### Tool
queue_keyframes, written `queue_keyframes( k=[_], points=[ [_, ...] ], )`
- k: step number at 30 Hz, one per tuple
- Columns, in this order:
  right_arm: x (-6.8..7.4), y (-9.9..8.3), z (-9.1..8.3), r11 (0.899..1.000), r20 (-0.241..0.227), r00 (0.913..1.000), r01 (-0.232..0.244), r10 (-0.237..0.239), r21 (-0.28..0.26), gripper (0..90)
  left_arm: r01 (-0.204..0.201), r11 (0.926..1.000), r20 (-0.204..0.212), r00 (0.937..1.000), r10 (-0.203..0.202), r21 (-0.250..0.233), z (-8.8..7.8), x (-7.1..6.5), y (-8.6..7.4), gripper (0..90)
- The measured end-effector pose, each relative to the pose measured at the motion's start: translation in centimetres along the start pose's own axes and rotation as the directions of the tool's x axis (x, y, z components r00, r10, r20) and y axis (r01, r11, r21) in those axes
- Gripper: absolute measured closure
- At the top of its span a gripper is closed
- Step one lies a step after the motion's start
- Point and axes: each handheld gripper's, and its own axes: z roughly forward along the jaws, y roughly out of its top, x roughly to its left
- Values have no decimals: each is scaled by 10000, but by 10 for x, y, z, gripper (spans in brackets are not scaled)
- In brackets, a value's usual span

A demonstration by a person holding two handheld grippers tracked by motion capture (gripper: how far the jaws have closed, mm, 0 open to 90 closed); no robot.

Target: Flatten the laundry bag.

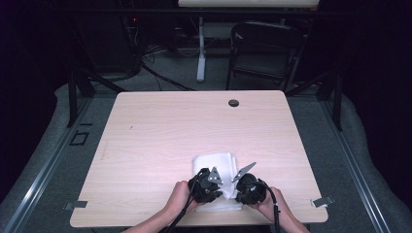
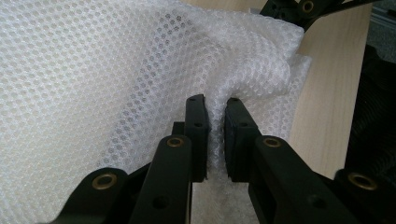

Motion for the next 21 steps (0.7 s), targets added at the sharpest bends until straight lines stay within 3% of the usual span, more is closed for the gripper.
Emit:
queue_keyframes(
  k=[1, 7, 8, 14, 21],
  points=[
    [1, -1, 2, 9994, 1, 9998, -198, 198, -287, 900, -57, 10000, -33, 10000, 57, -20, -1, 0, 0, 822],
    [1, -1, 2, 9993, -4, 9998, -193, 193, -306, 900, -54, 10000, -18, 10000, 54, -70, -4, 0, 0, 825],
    [0, 0, 1, 9999, -15, 10000, -12, 12, -102, 900, -62, 9999, -20, 10000, 62, -79, -4, 0, 0, 827],
    [1, -1, 2, 9992, 0, 9998, -220, 220, -321, 900, -90, 9998, -72, 9999, 89, -180, -8, 1, 1, 828],
    [0, 0, 0, 9999, 147, 9998, -126, 126, 32, 900, -60, 9991, -194, 9998, 52, -423, -14, 1, 1, 829]
  ],
)
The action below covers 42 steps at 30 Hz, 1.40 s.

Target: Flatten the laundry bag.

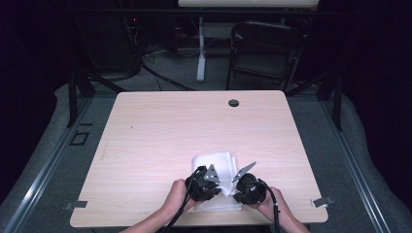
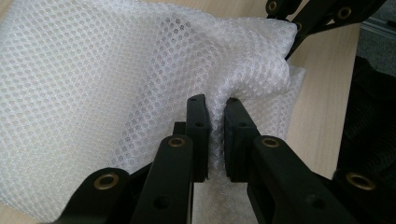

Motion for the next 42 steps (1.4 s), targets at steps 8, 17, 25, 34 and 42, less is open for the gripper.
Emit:
queue_keyframes(
  k=[8, 17, 25, 34, 42],
  points=[
    [-1, 0, 0, 9998, -95, 9998, -171, 171, 52, 900, 18, 9998, -109, 9999, -21, -217, -8, 1, 0, 830],
    [-2, 0, -1, 9993, -100, 9993, -363, 364, 128, 900, 79, 9989, -200, 9998, -88, -458, -17, 3, -1, 832],
    [-2, 0, -1, 9986, -94, 9987, -494, 496, 174, 900, 114, 9979, -305, 9994, -134, -640, -25, 4, -2, 834],
    [-2, 0, -2, 9977, 37, 9984, -571, 570, 373, 900, 198, 9957, -458, 9987, -241, -908, -34, 9, -2, 835],
    [-2, -2, -4, 9956, 174, 9973, -727, 718, 599, 900, 225, 9953, -494, 9984, -273, -941, -37, 10, -3, 836]
  ],
)
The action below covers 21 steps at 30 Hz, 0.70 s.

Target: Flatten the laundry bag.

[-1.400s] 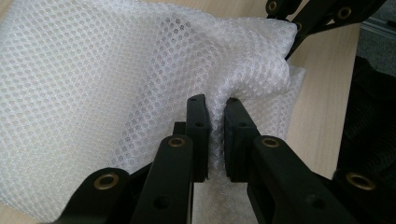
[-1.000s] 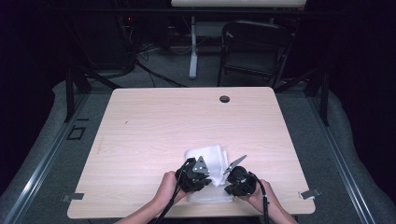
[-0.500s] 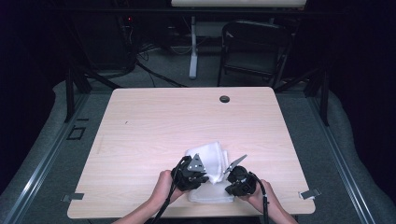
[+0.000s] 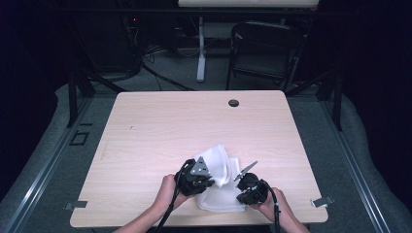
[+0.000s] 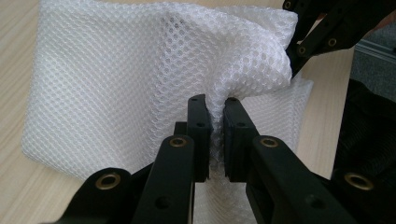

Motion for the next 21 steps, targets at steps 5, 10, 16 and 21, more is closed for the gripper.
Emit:
queue_keyframes(
  k=[5, 10, 16, 21],
  points=[
    [2, -3, -1, 9999, 7, 9999, -123, 123, 36, 900, -6, 10000, 97, 10000, 6, -9, -1, 0, 0, 837],
    [-2, -2, -3, 9992, -421, 9991, 89, -105, -378, 830, -86, 9999, 190, 9998, 84, 66, 2, -3, 0, 837],
    [-6, 3, -8, 9901, 413, 9985, 399, -347, -1345, 900, -154, 9997, 306, 9994, 147, 212, 7, -5, 0, 837],
    [-7, 1, 3, 9949, 321, 9988, 399, -371, -922, 900, -174, 9997, 298, 9994, 169, 170, 6, -5, 0, 837]
  ],
)
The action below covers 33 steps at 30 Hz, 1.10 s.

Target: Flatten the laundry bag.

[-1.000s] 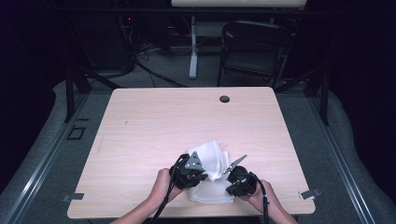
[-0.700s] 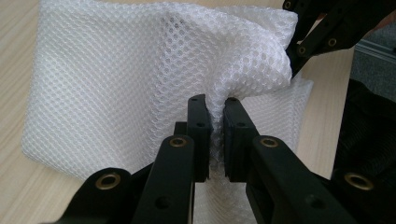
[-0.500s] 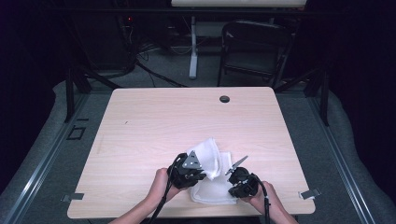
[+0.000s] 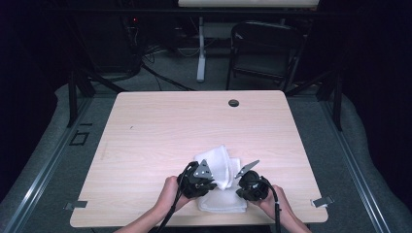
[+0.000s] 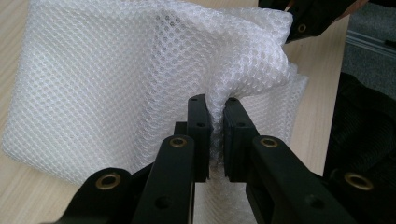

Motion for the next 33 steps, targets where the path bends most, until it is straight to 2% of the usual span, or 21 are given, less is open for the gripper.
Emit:
queue_keyframes(
  k=[3, 8, 13, 17, 18, 19, 33],
  points=[
    [1, 2, 0, 9996, 207, 9997, 147, -152, 232, 900, 43, 10000, -41, 10000, -43, -37, -4, 2, -1, 837],
    [0, 0, 0, 9997, 212, 9997, -125, 120, 212, 900, 107, 9997, -152, 9998, -111, -199, -11, 4, -3, 837],
    [-1, 1, -1, 9991, 247, 9996, -106, 96, 419, 900, 149, 9997, -212, 9997, -154, -212, -19, 7, -7, 839],
    [-1, 0, -2, 9989, 321, 9993, -183, 169, 432, 900, 324, 9992, -268, 9991, -331, -244, -23, 9, -12, 839],
    [0, -1, 0, 9992, 316, 9989, -364, 358, 193, 900, 380, 9990, -267, 9989, -386, -239, -23, 9, -12, 839],
    [-2, -1, -2, 9990, 309, 9994, -162, 149, 428, 900, 378, 9991, -231, 9990, -383, -211, -24, 10, -13, 839],
    [-4, -1, -3, 9985, 346, 9993, -171, 153, 526, 900, 720, 9971, -235, 9971, -727, -263, -32, 10, -26, 838]
  ],
)
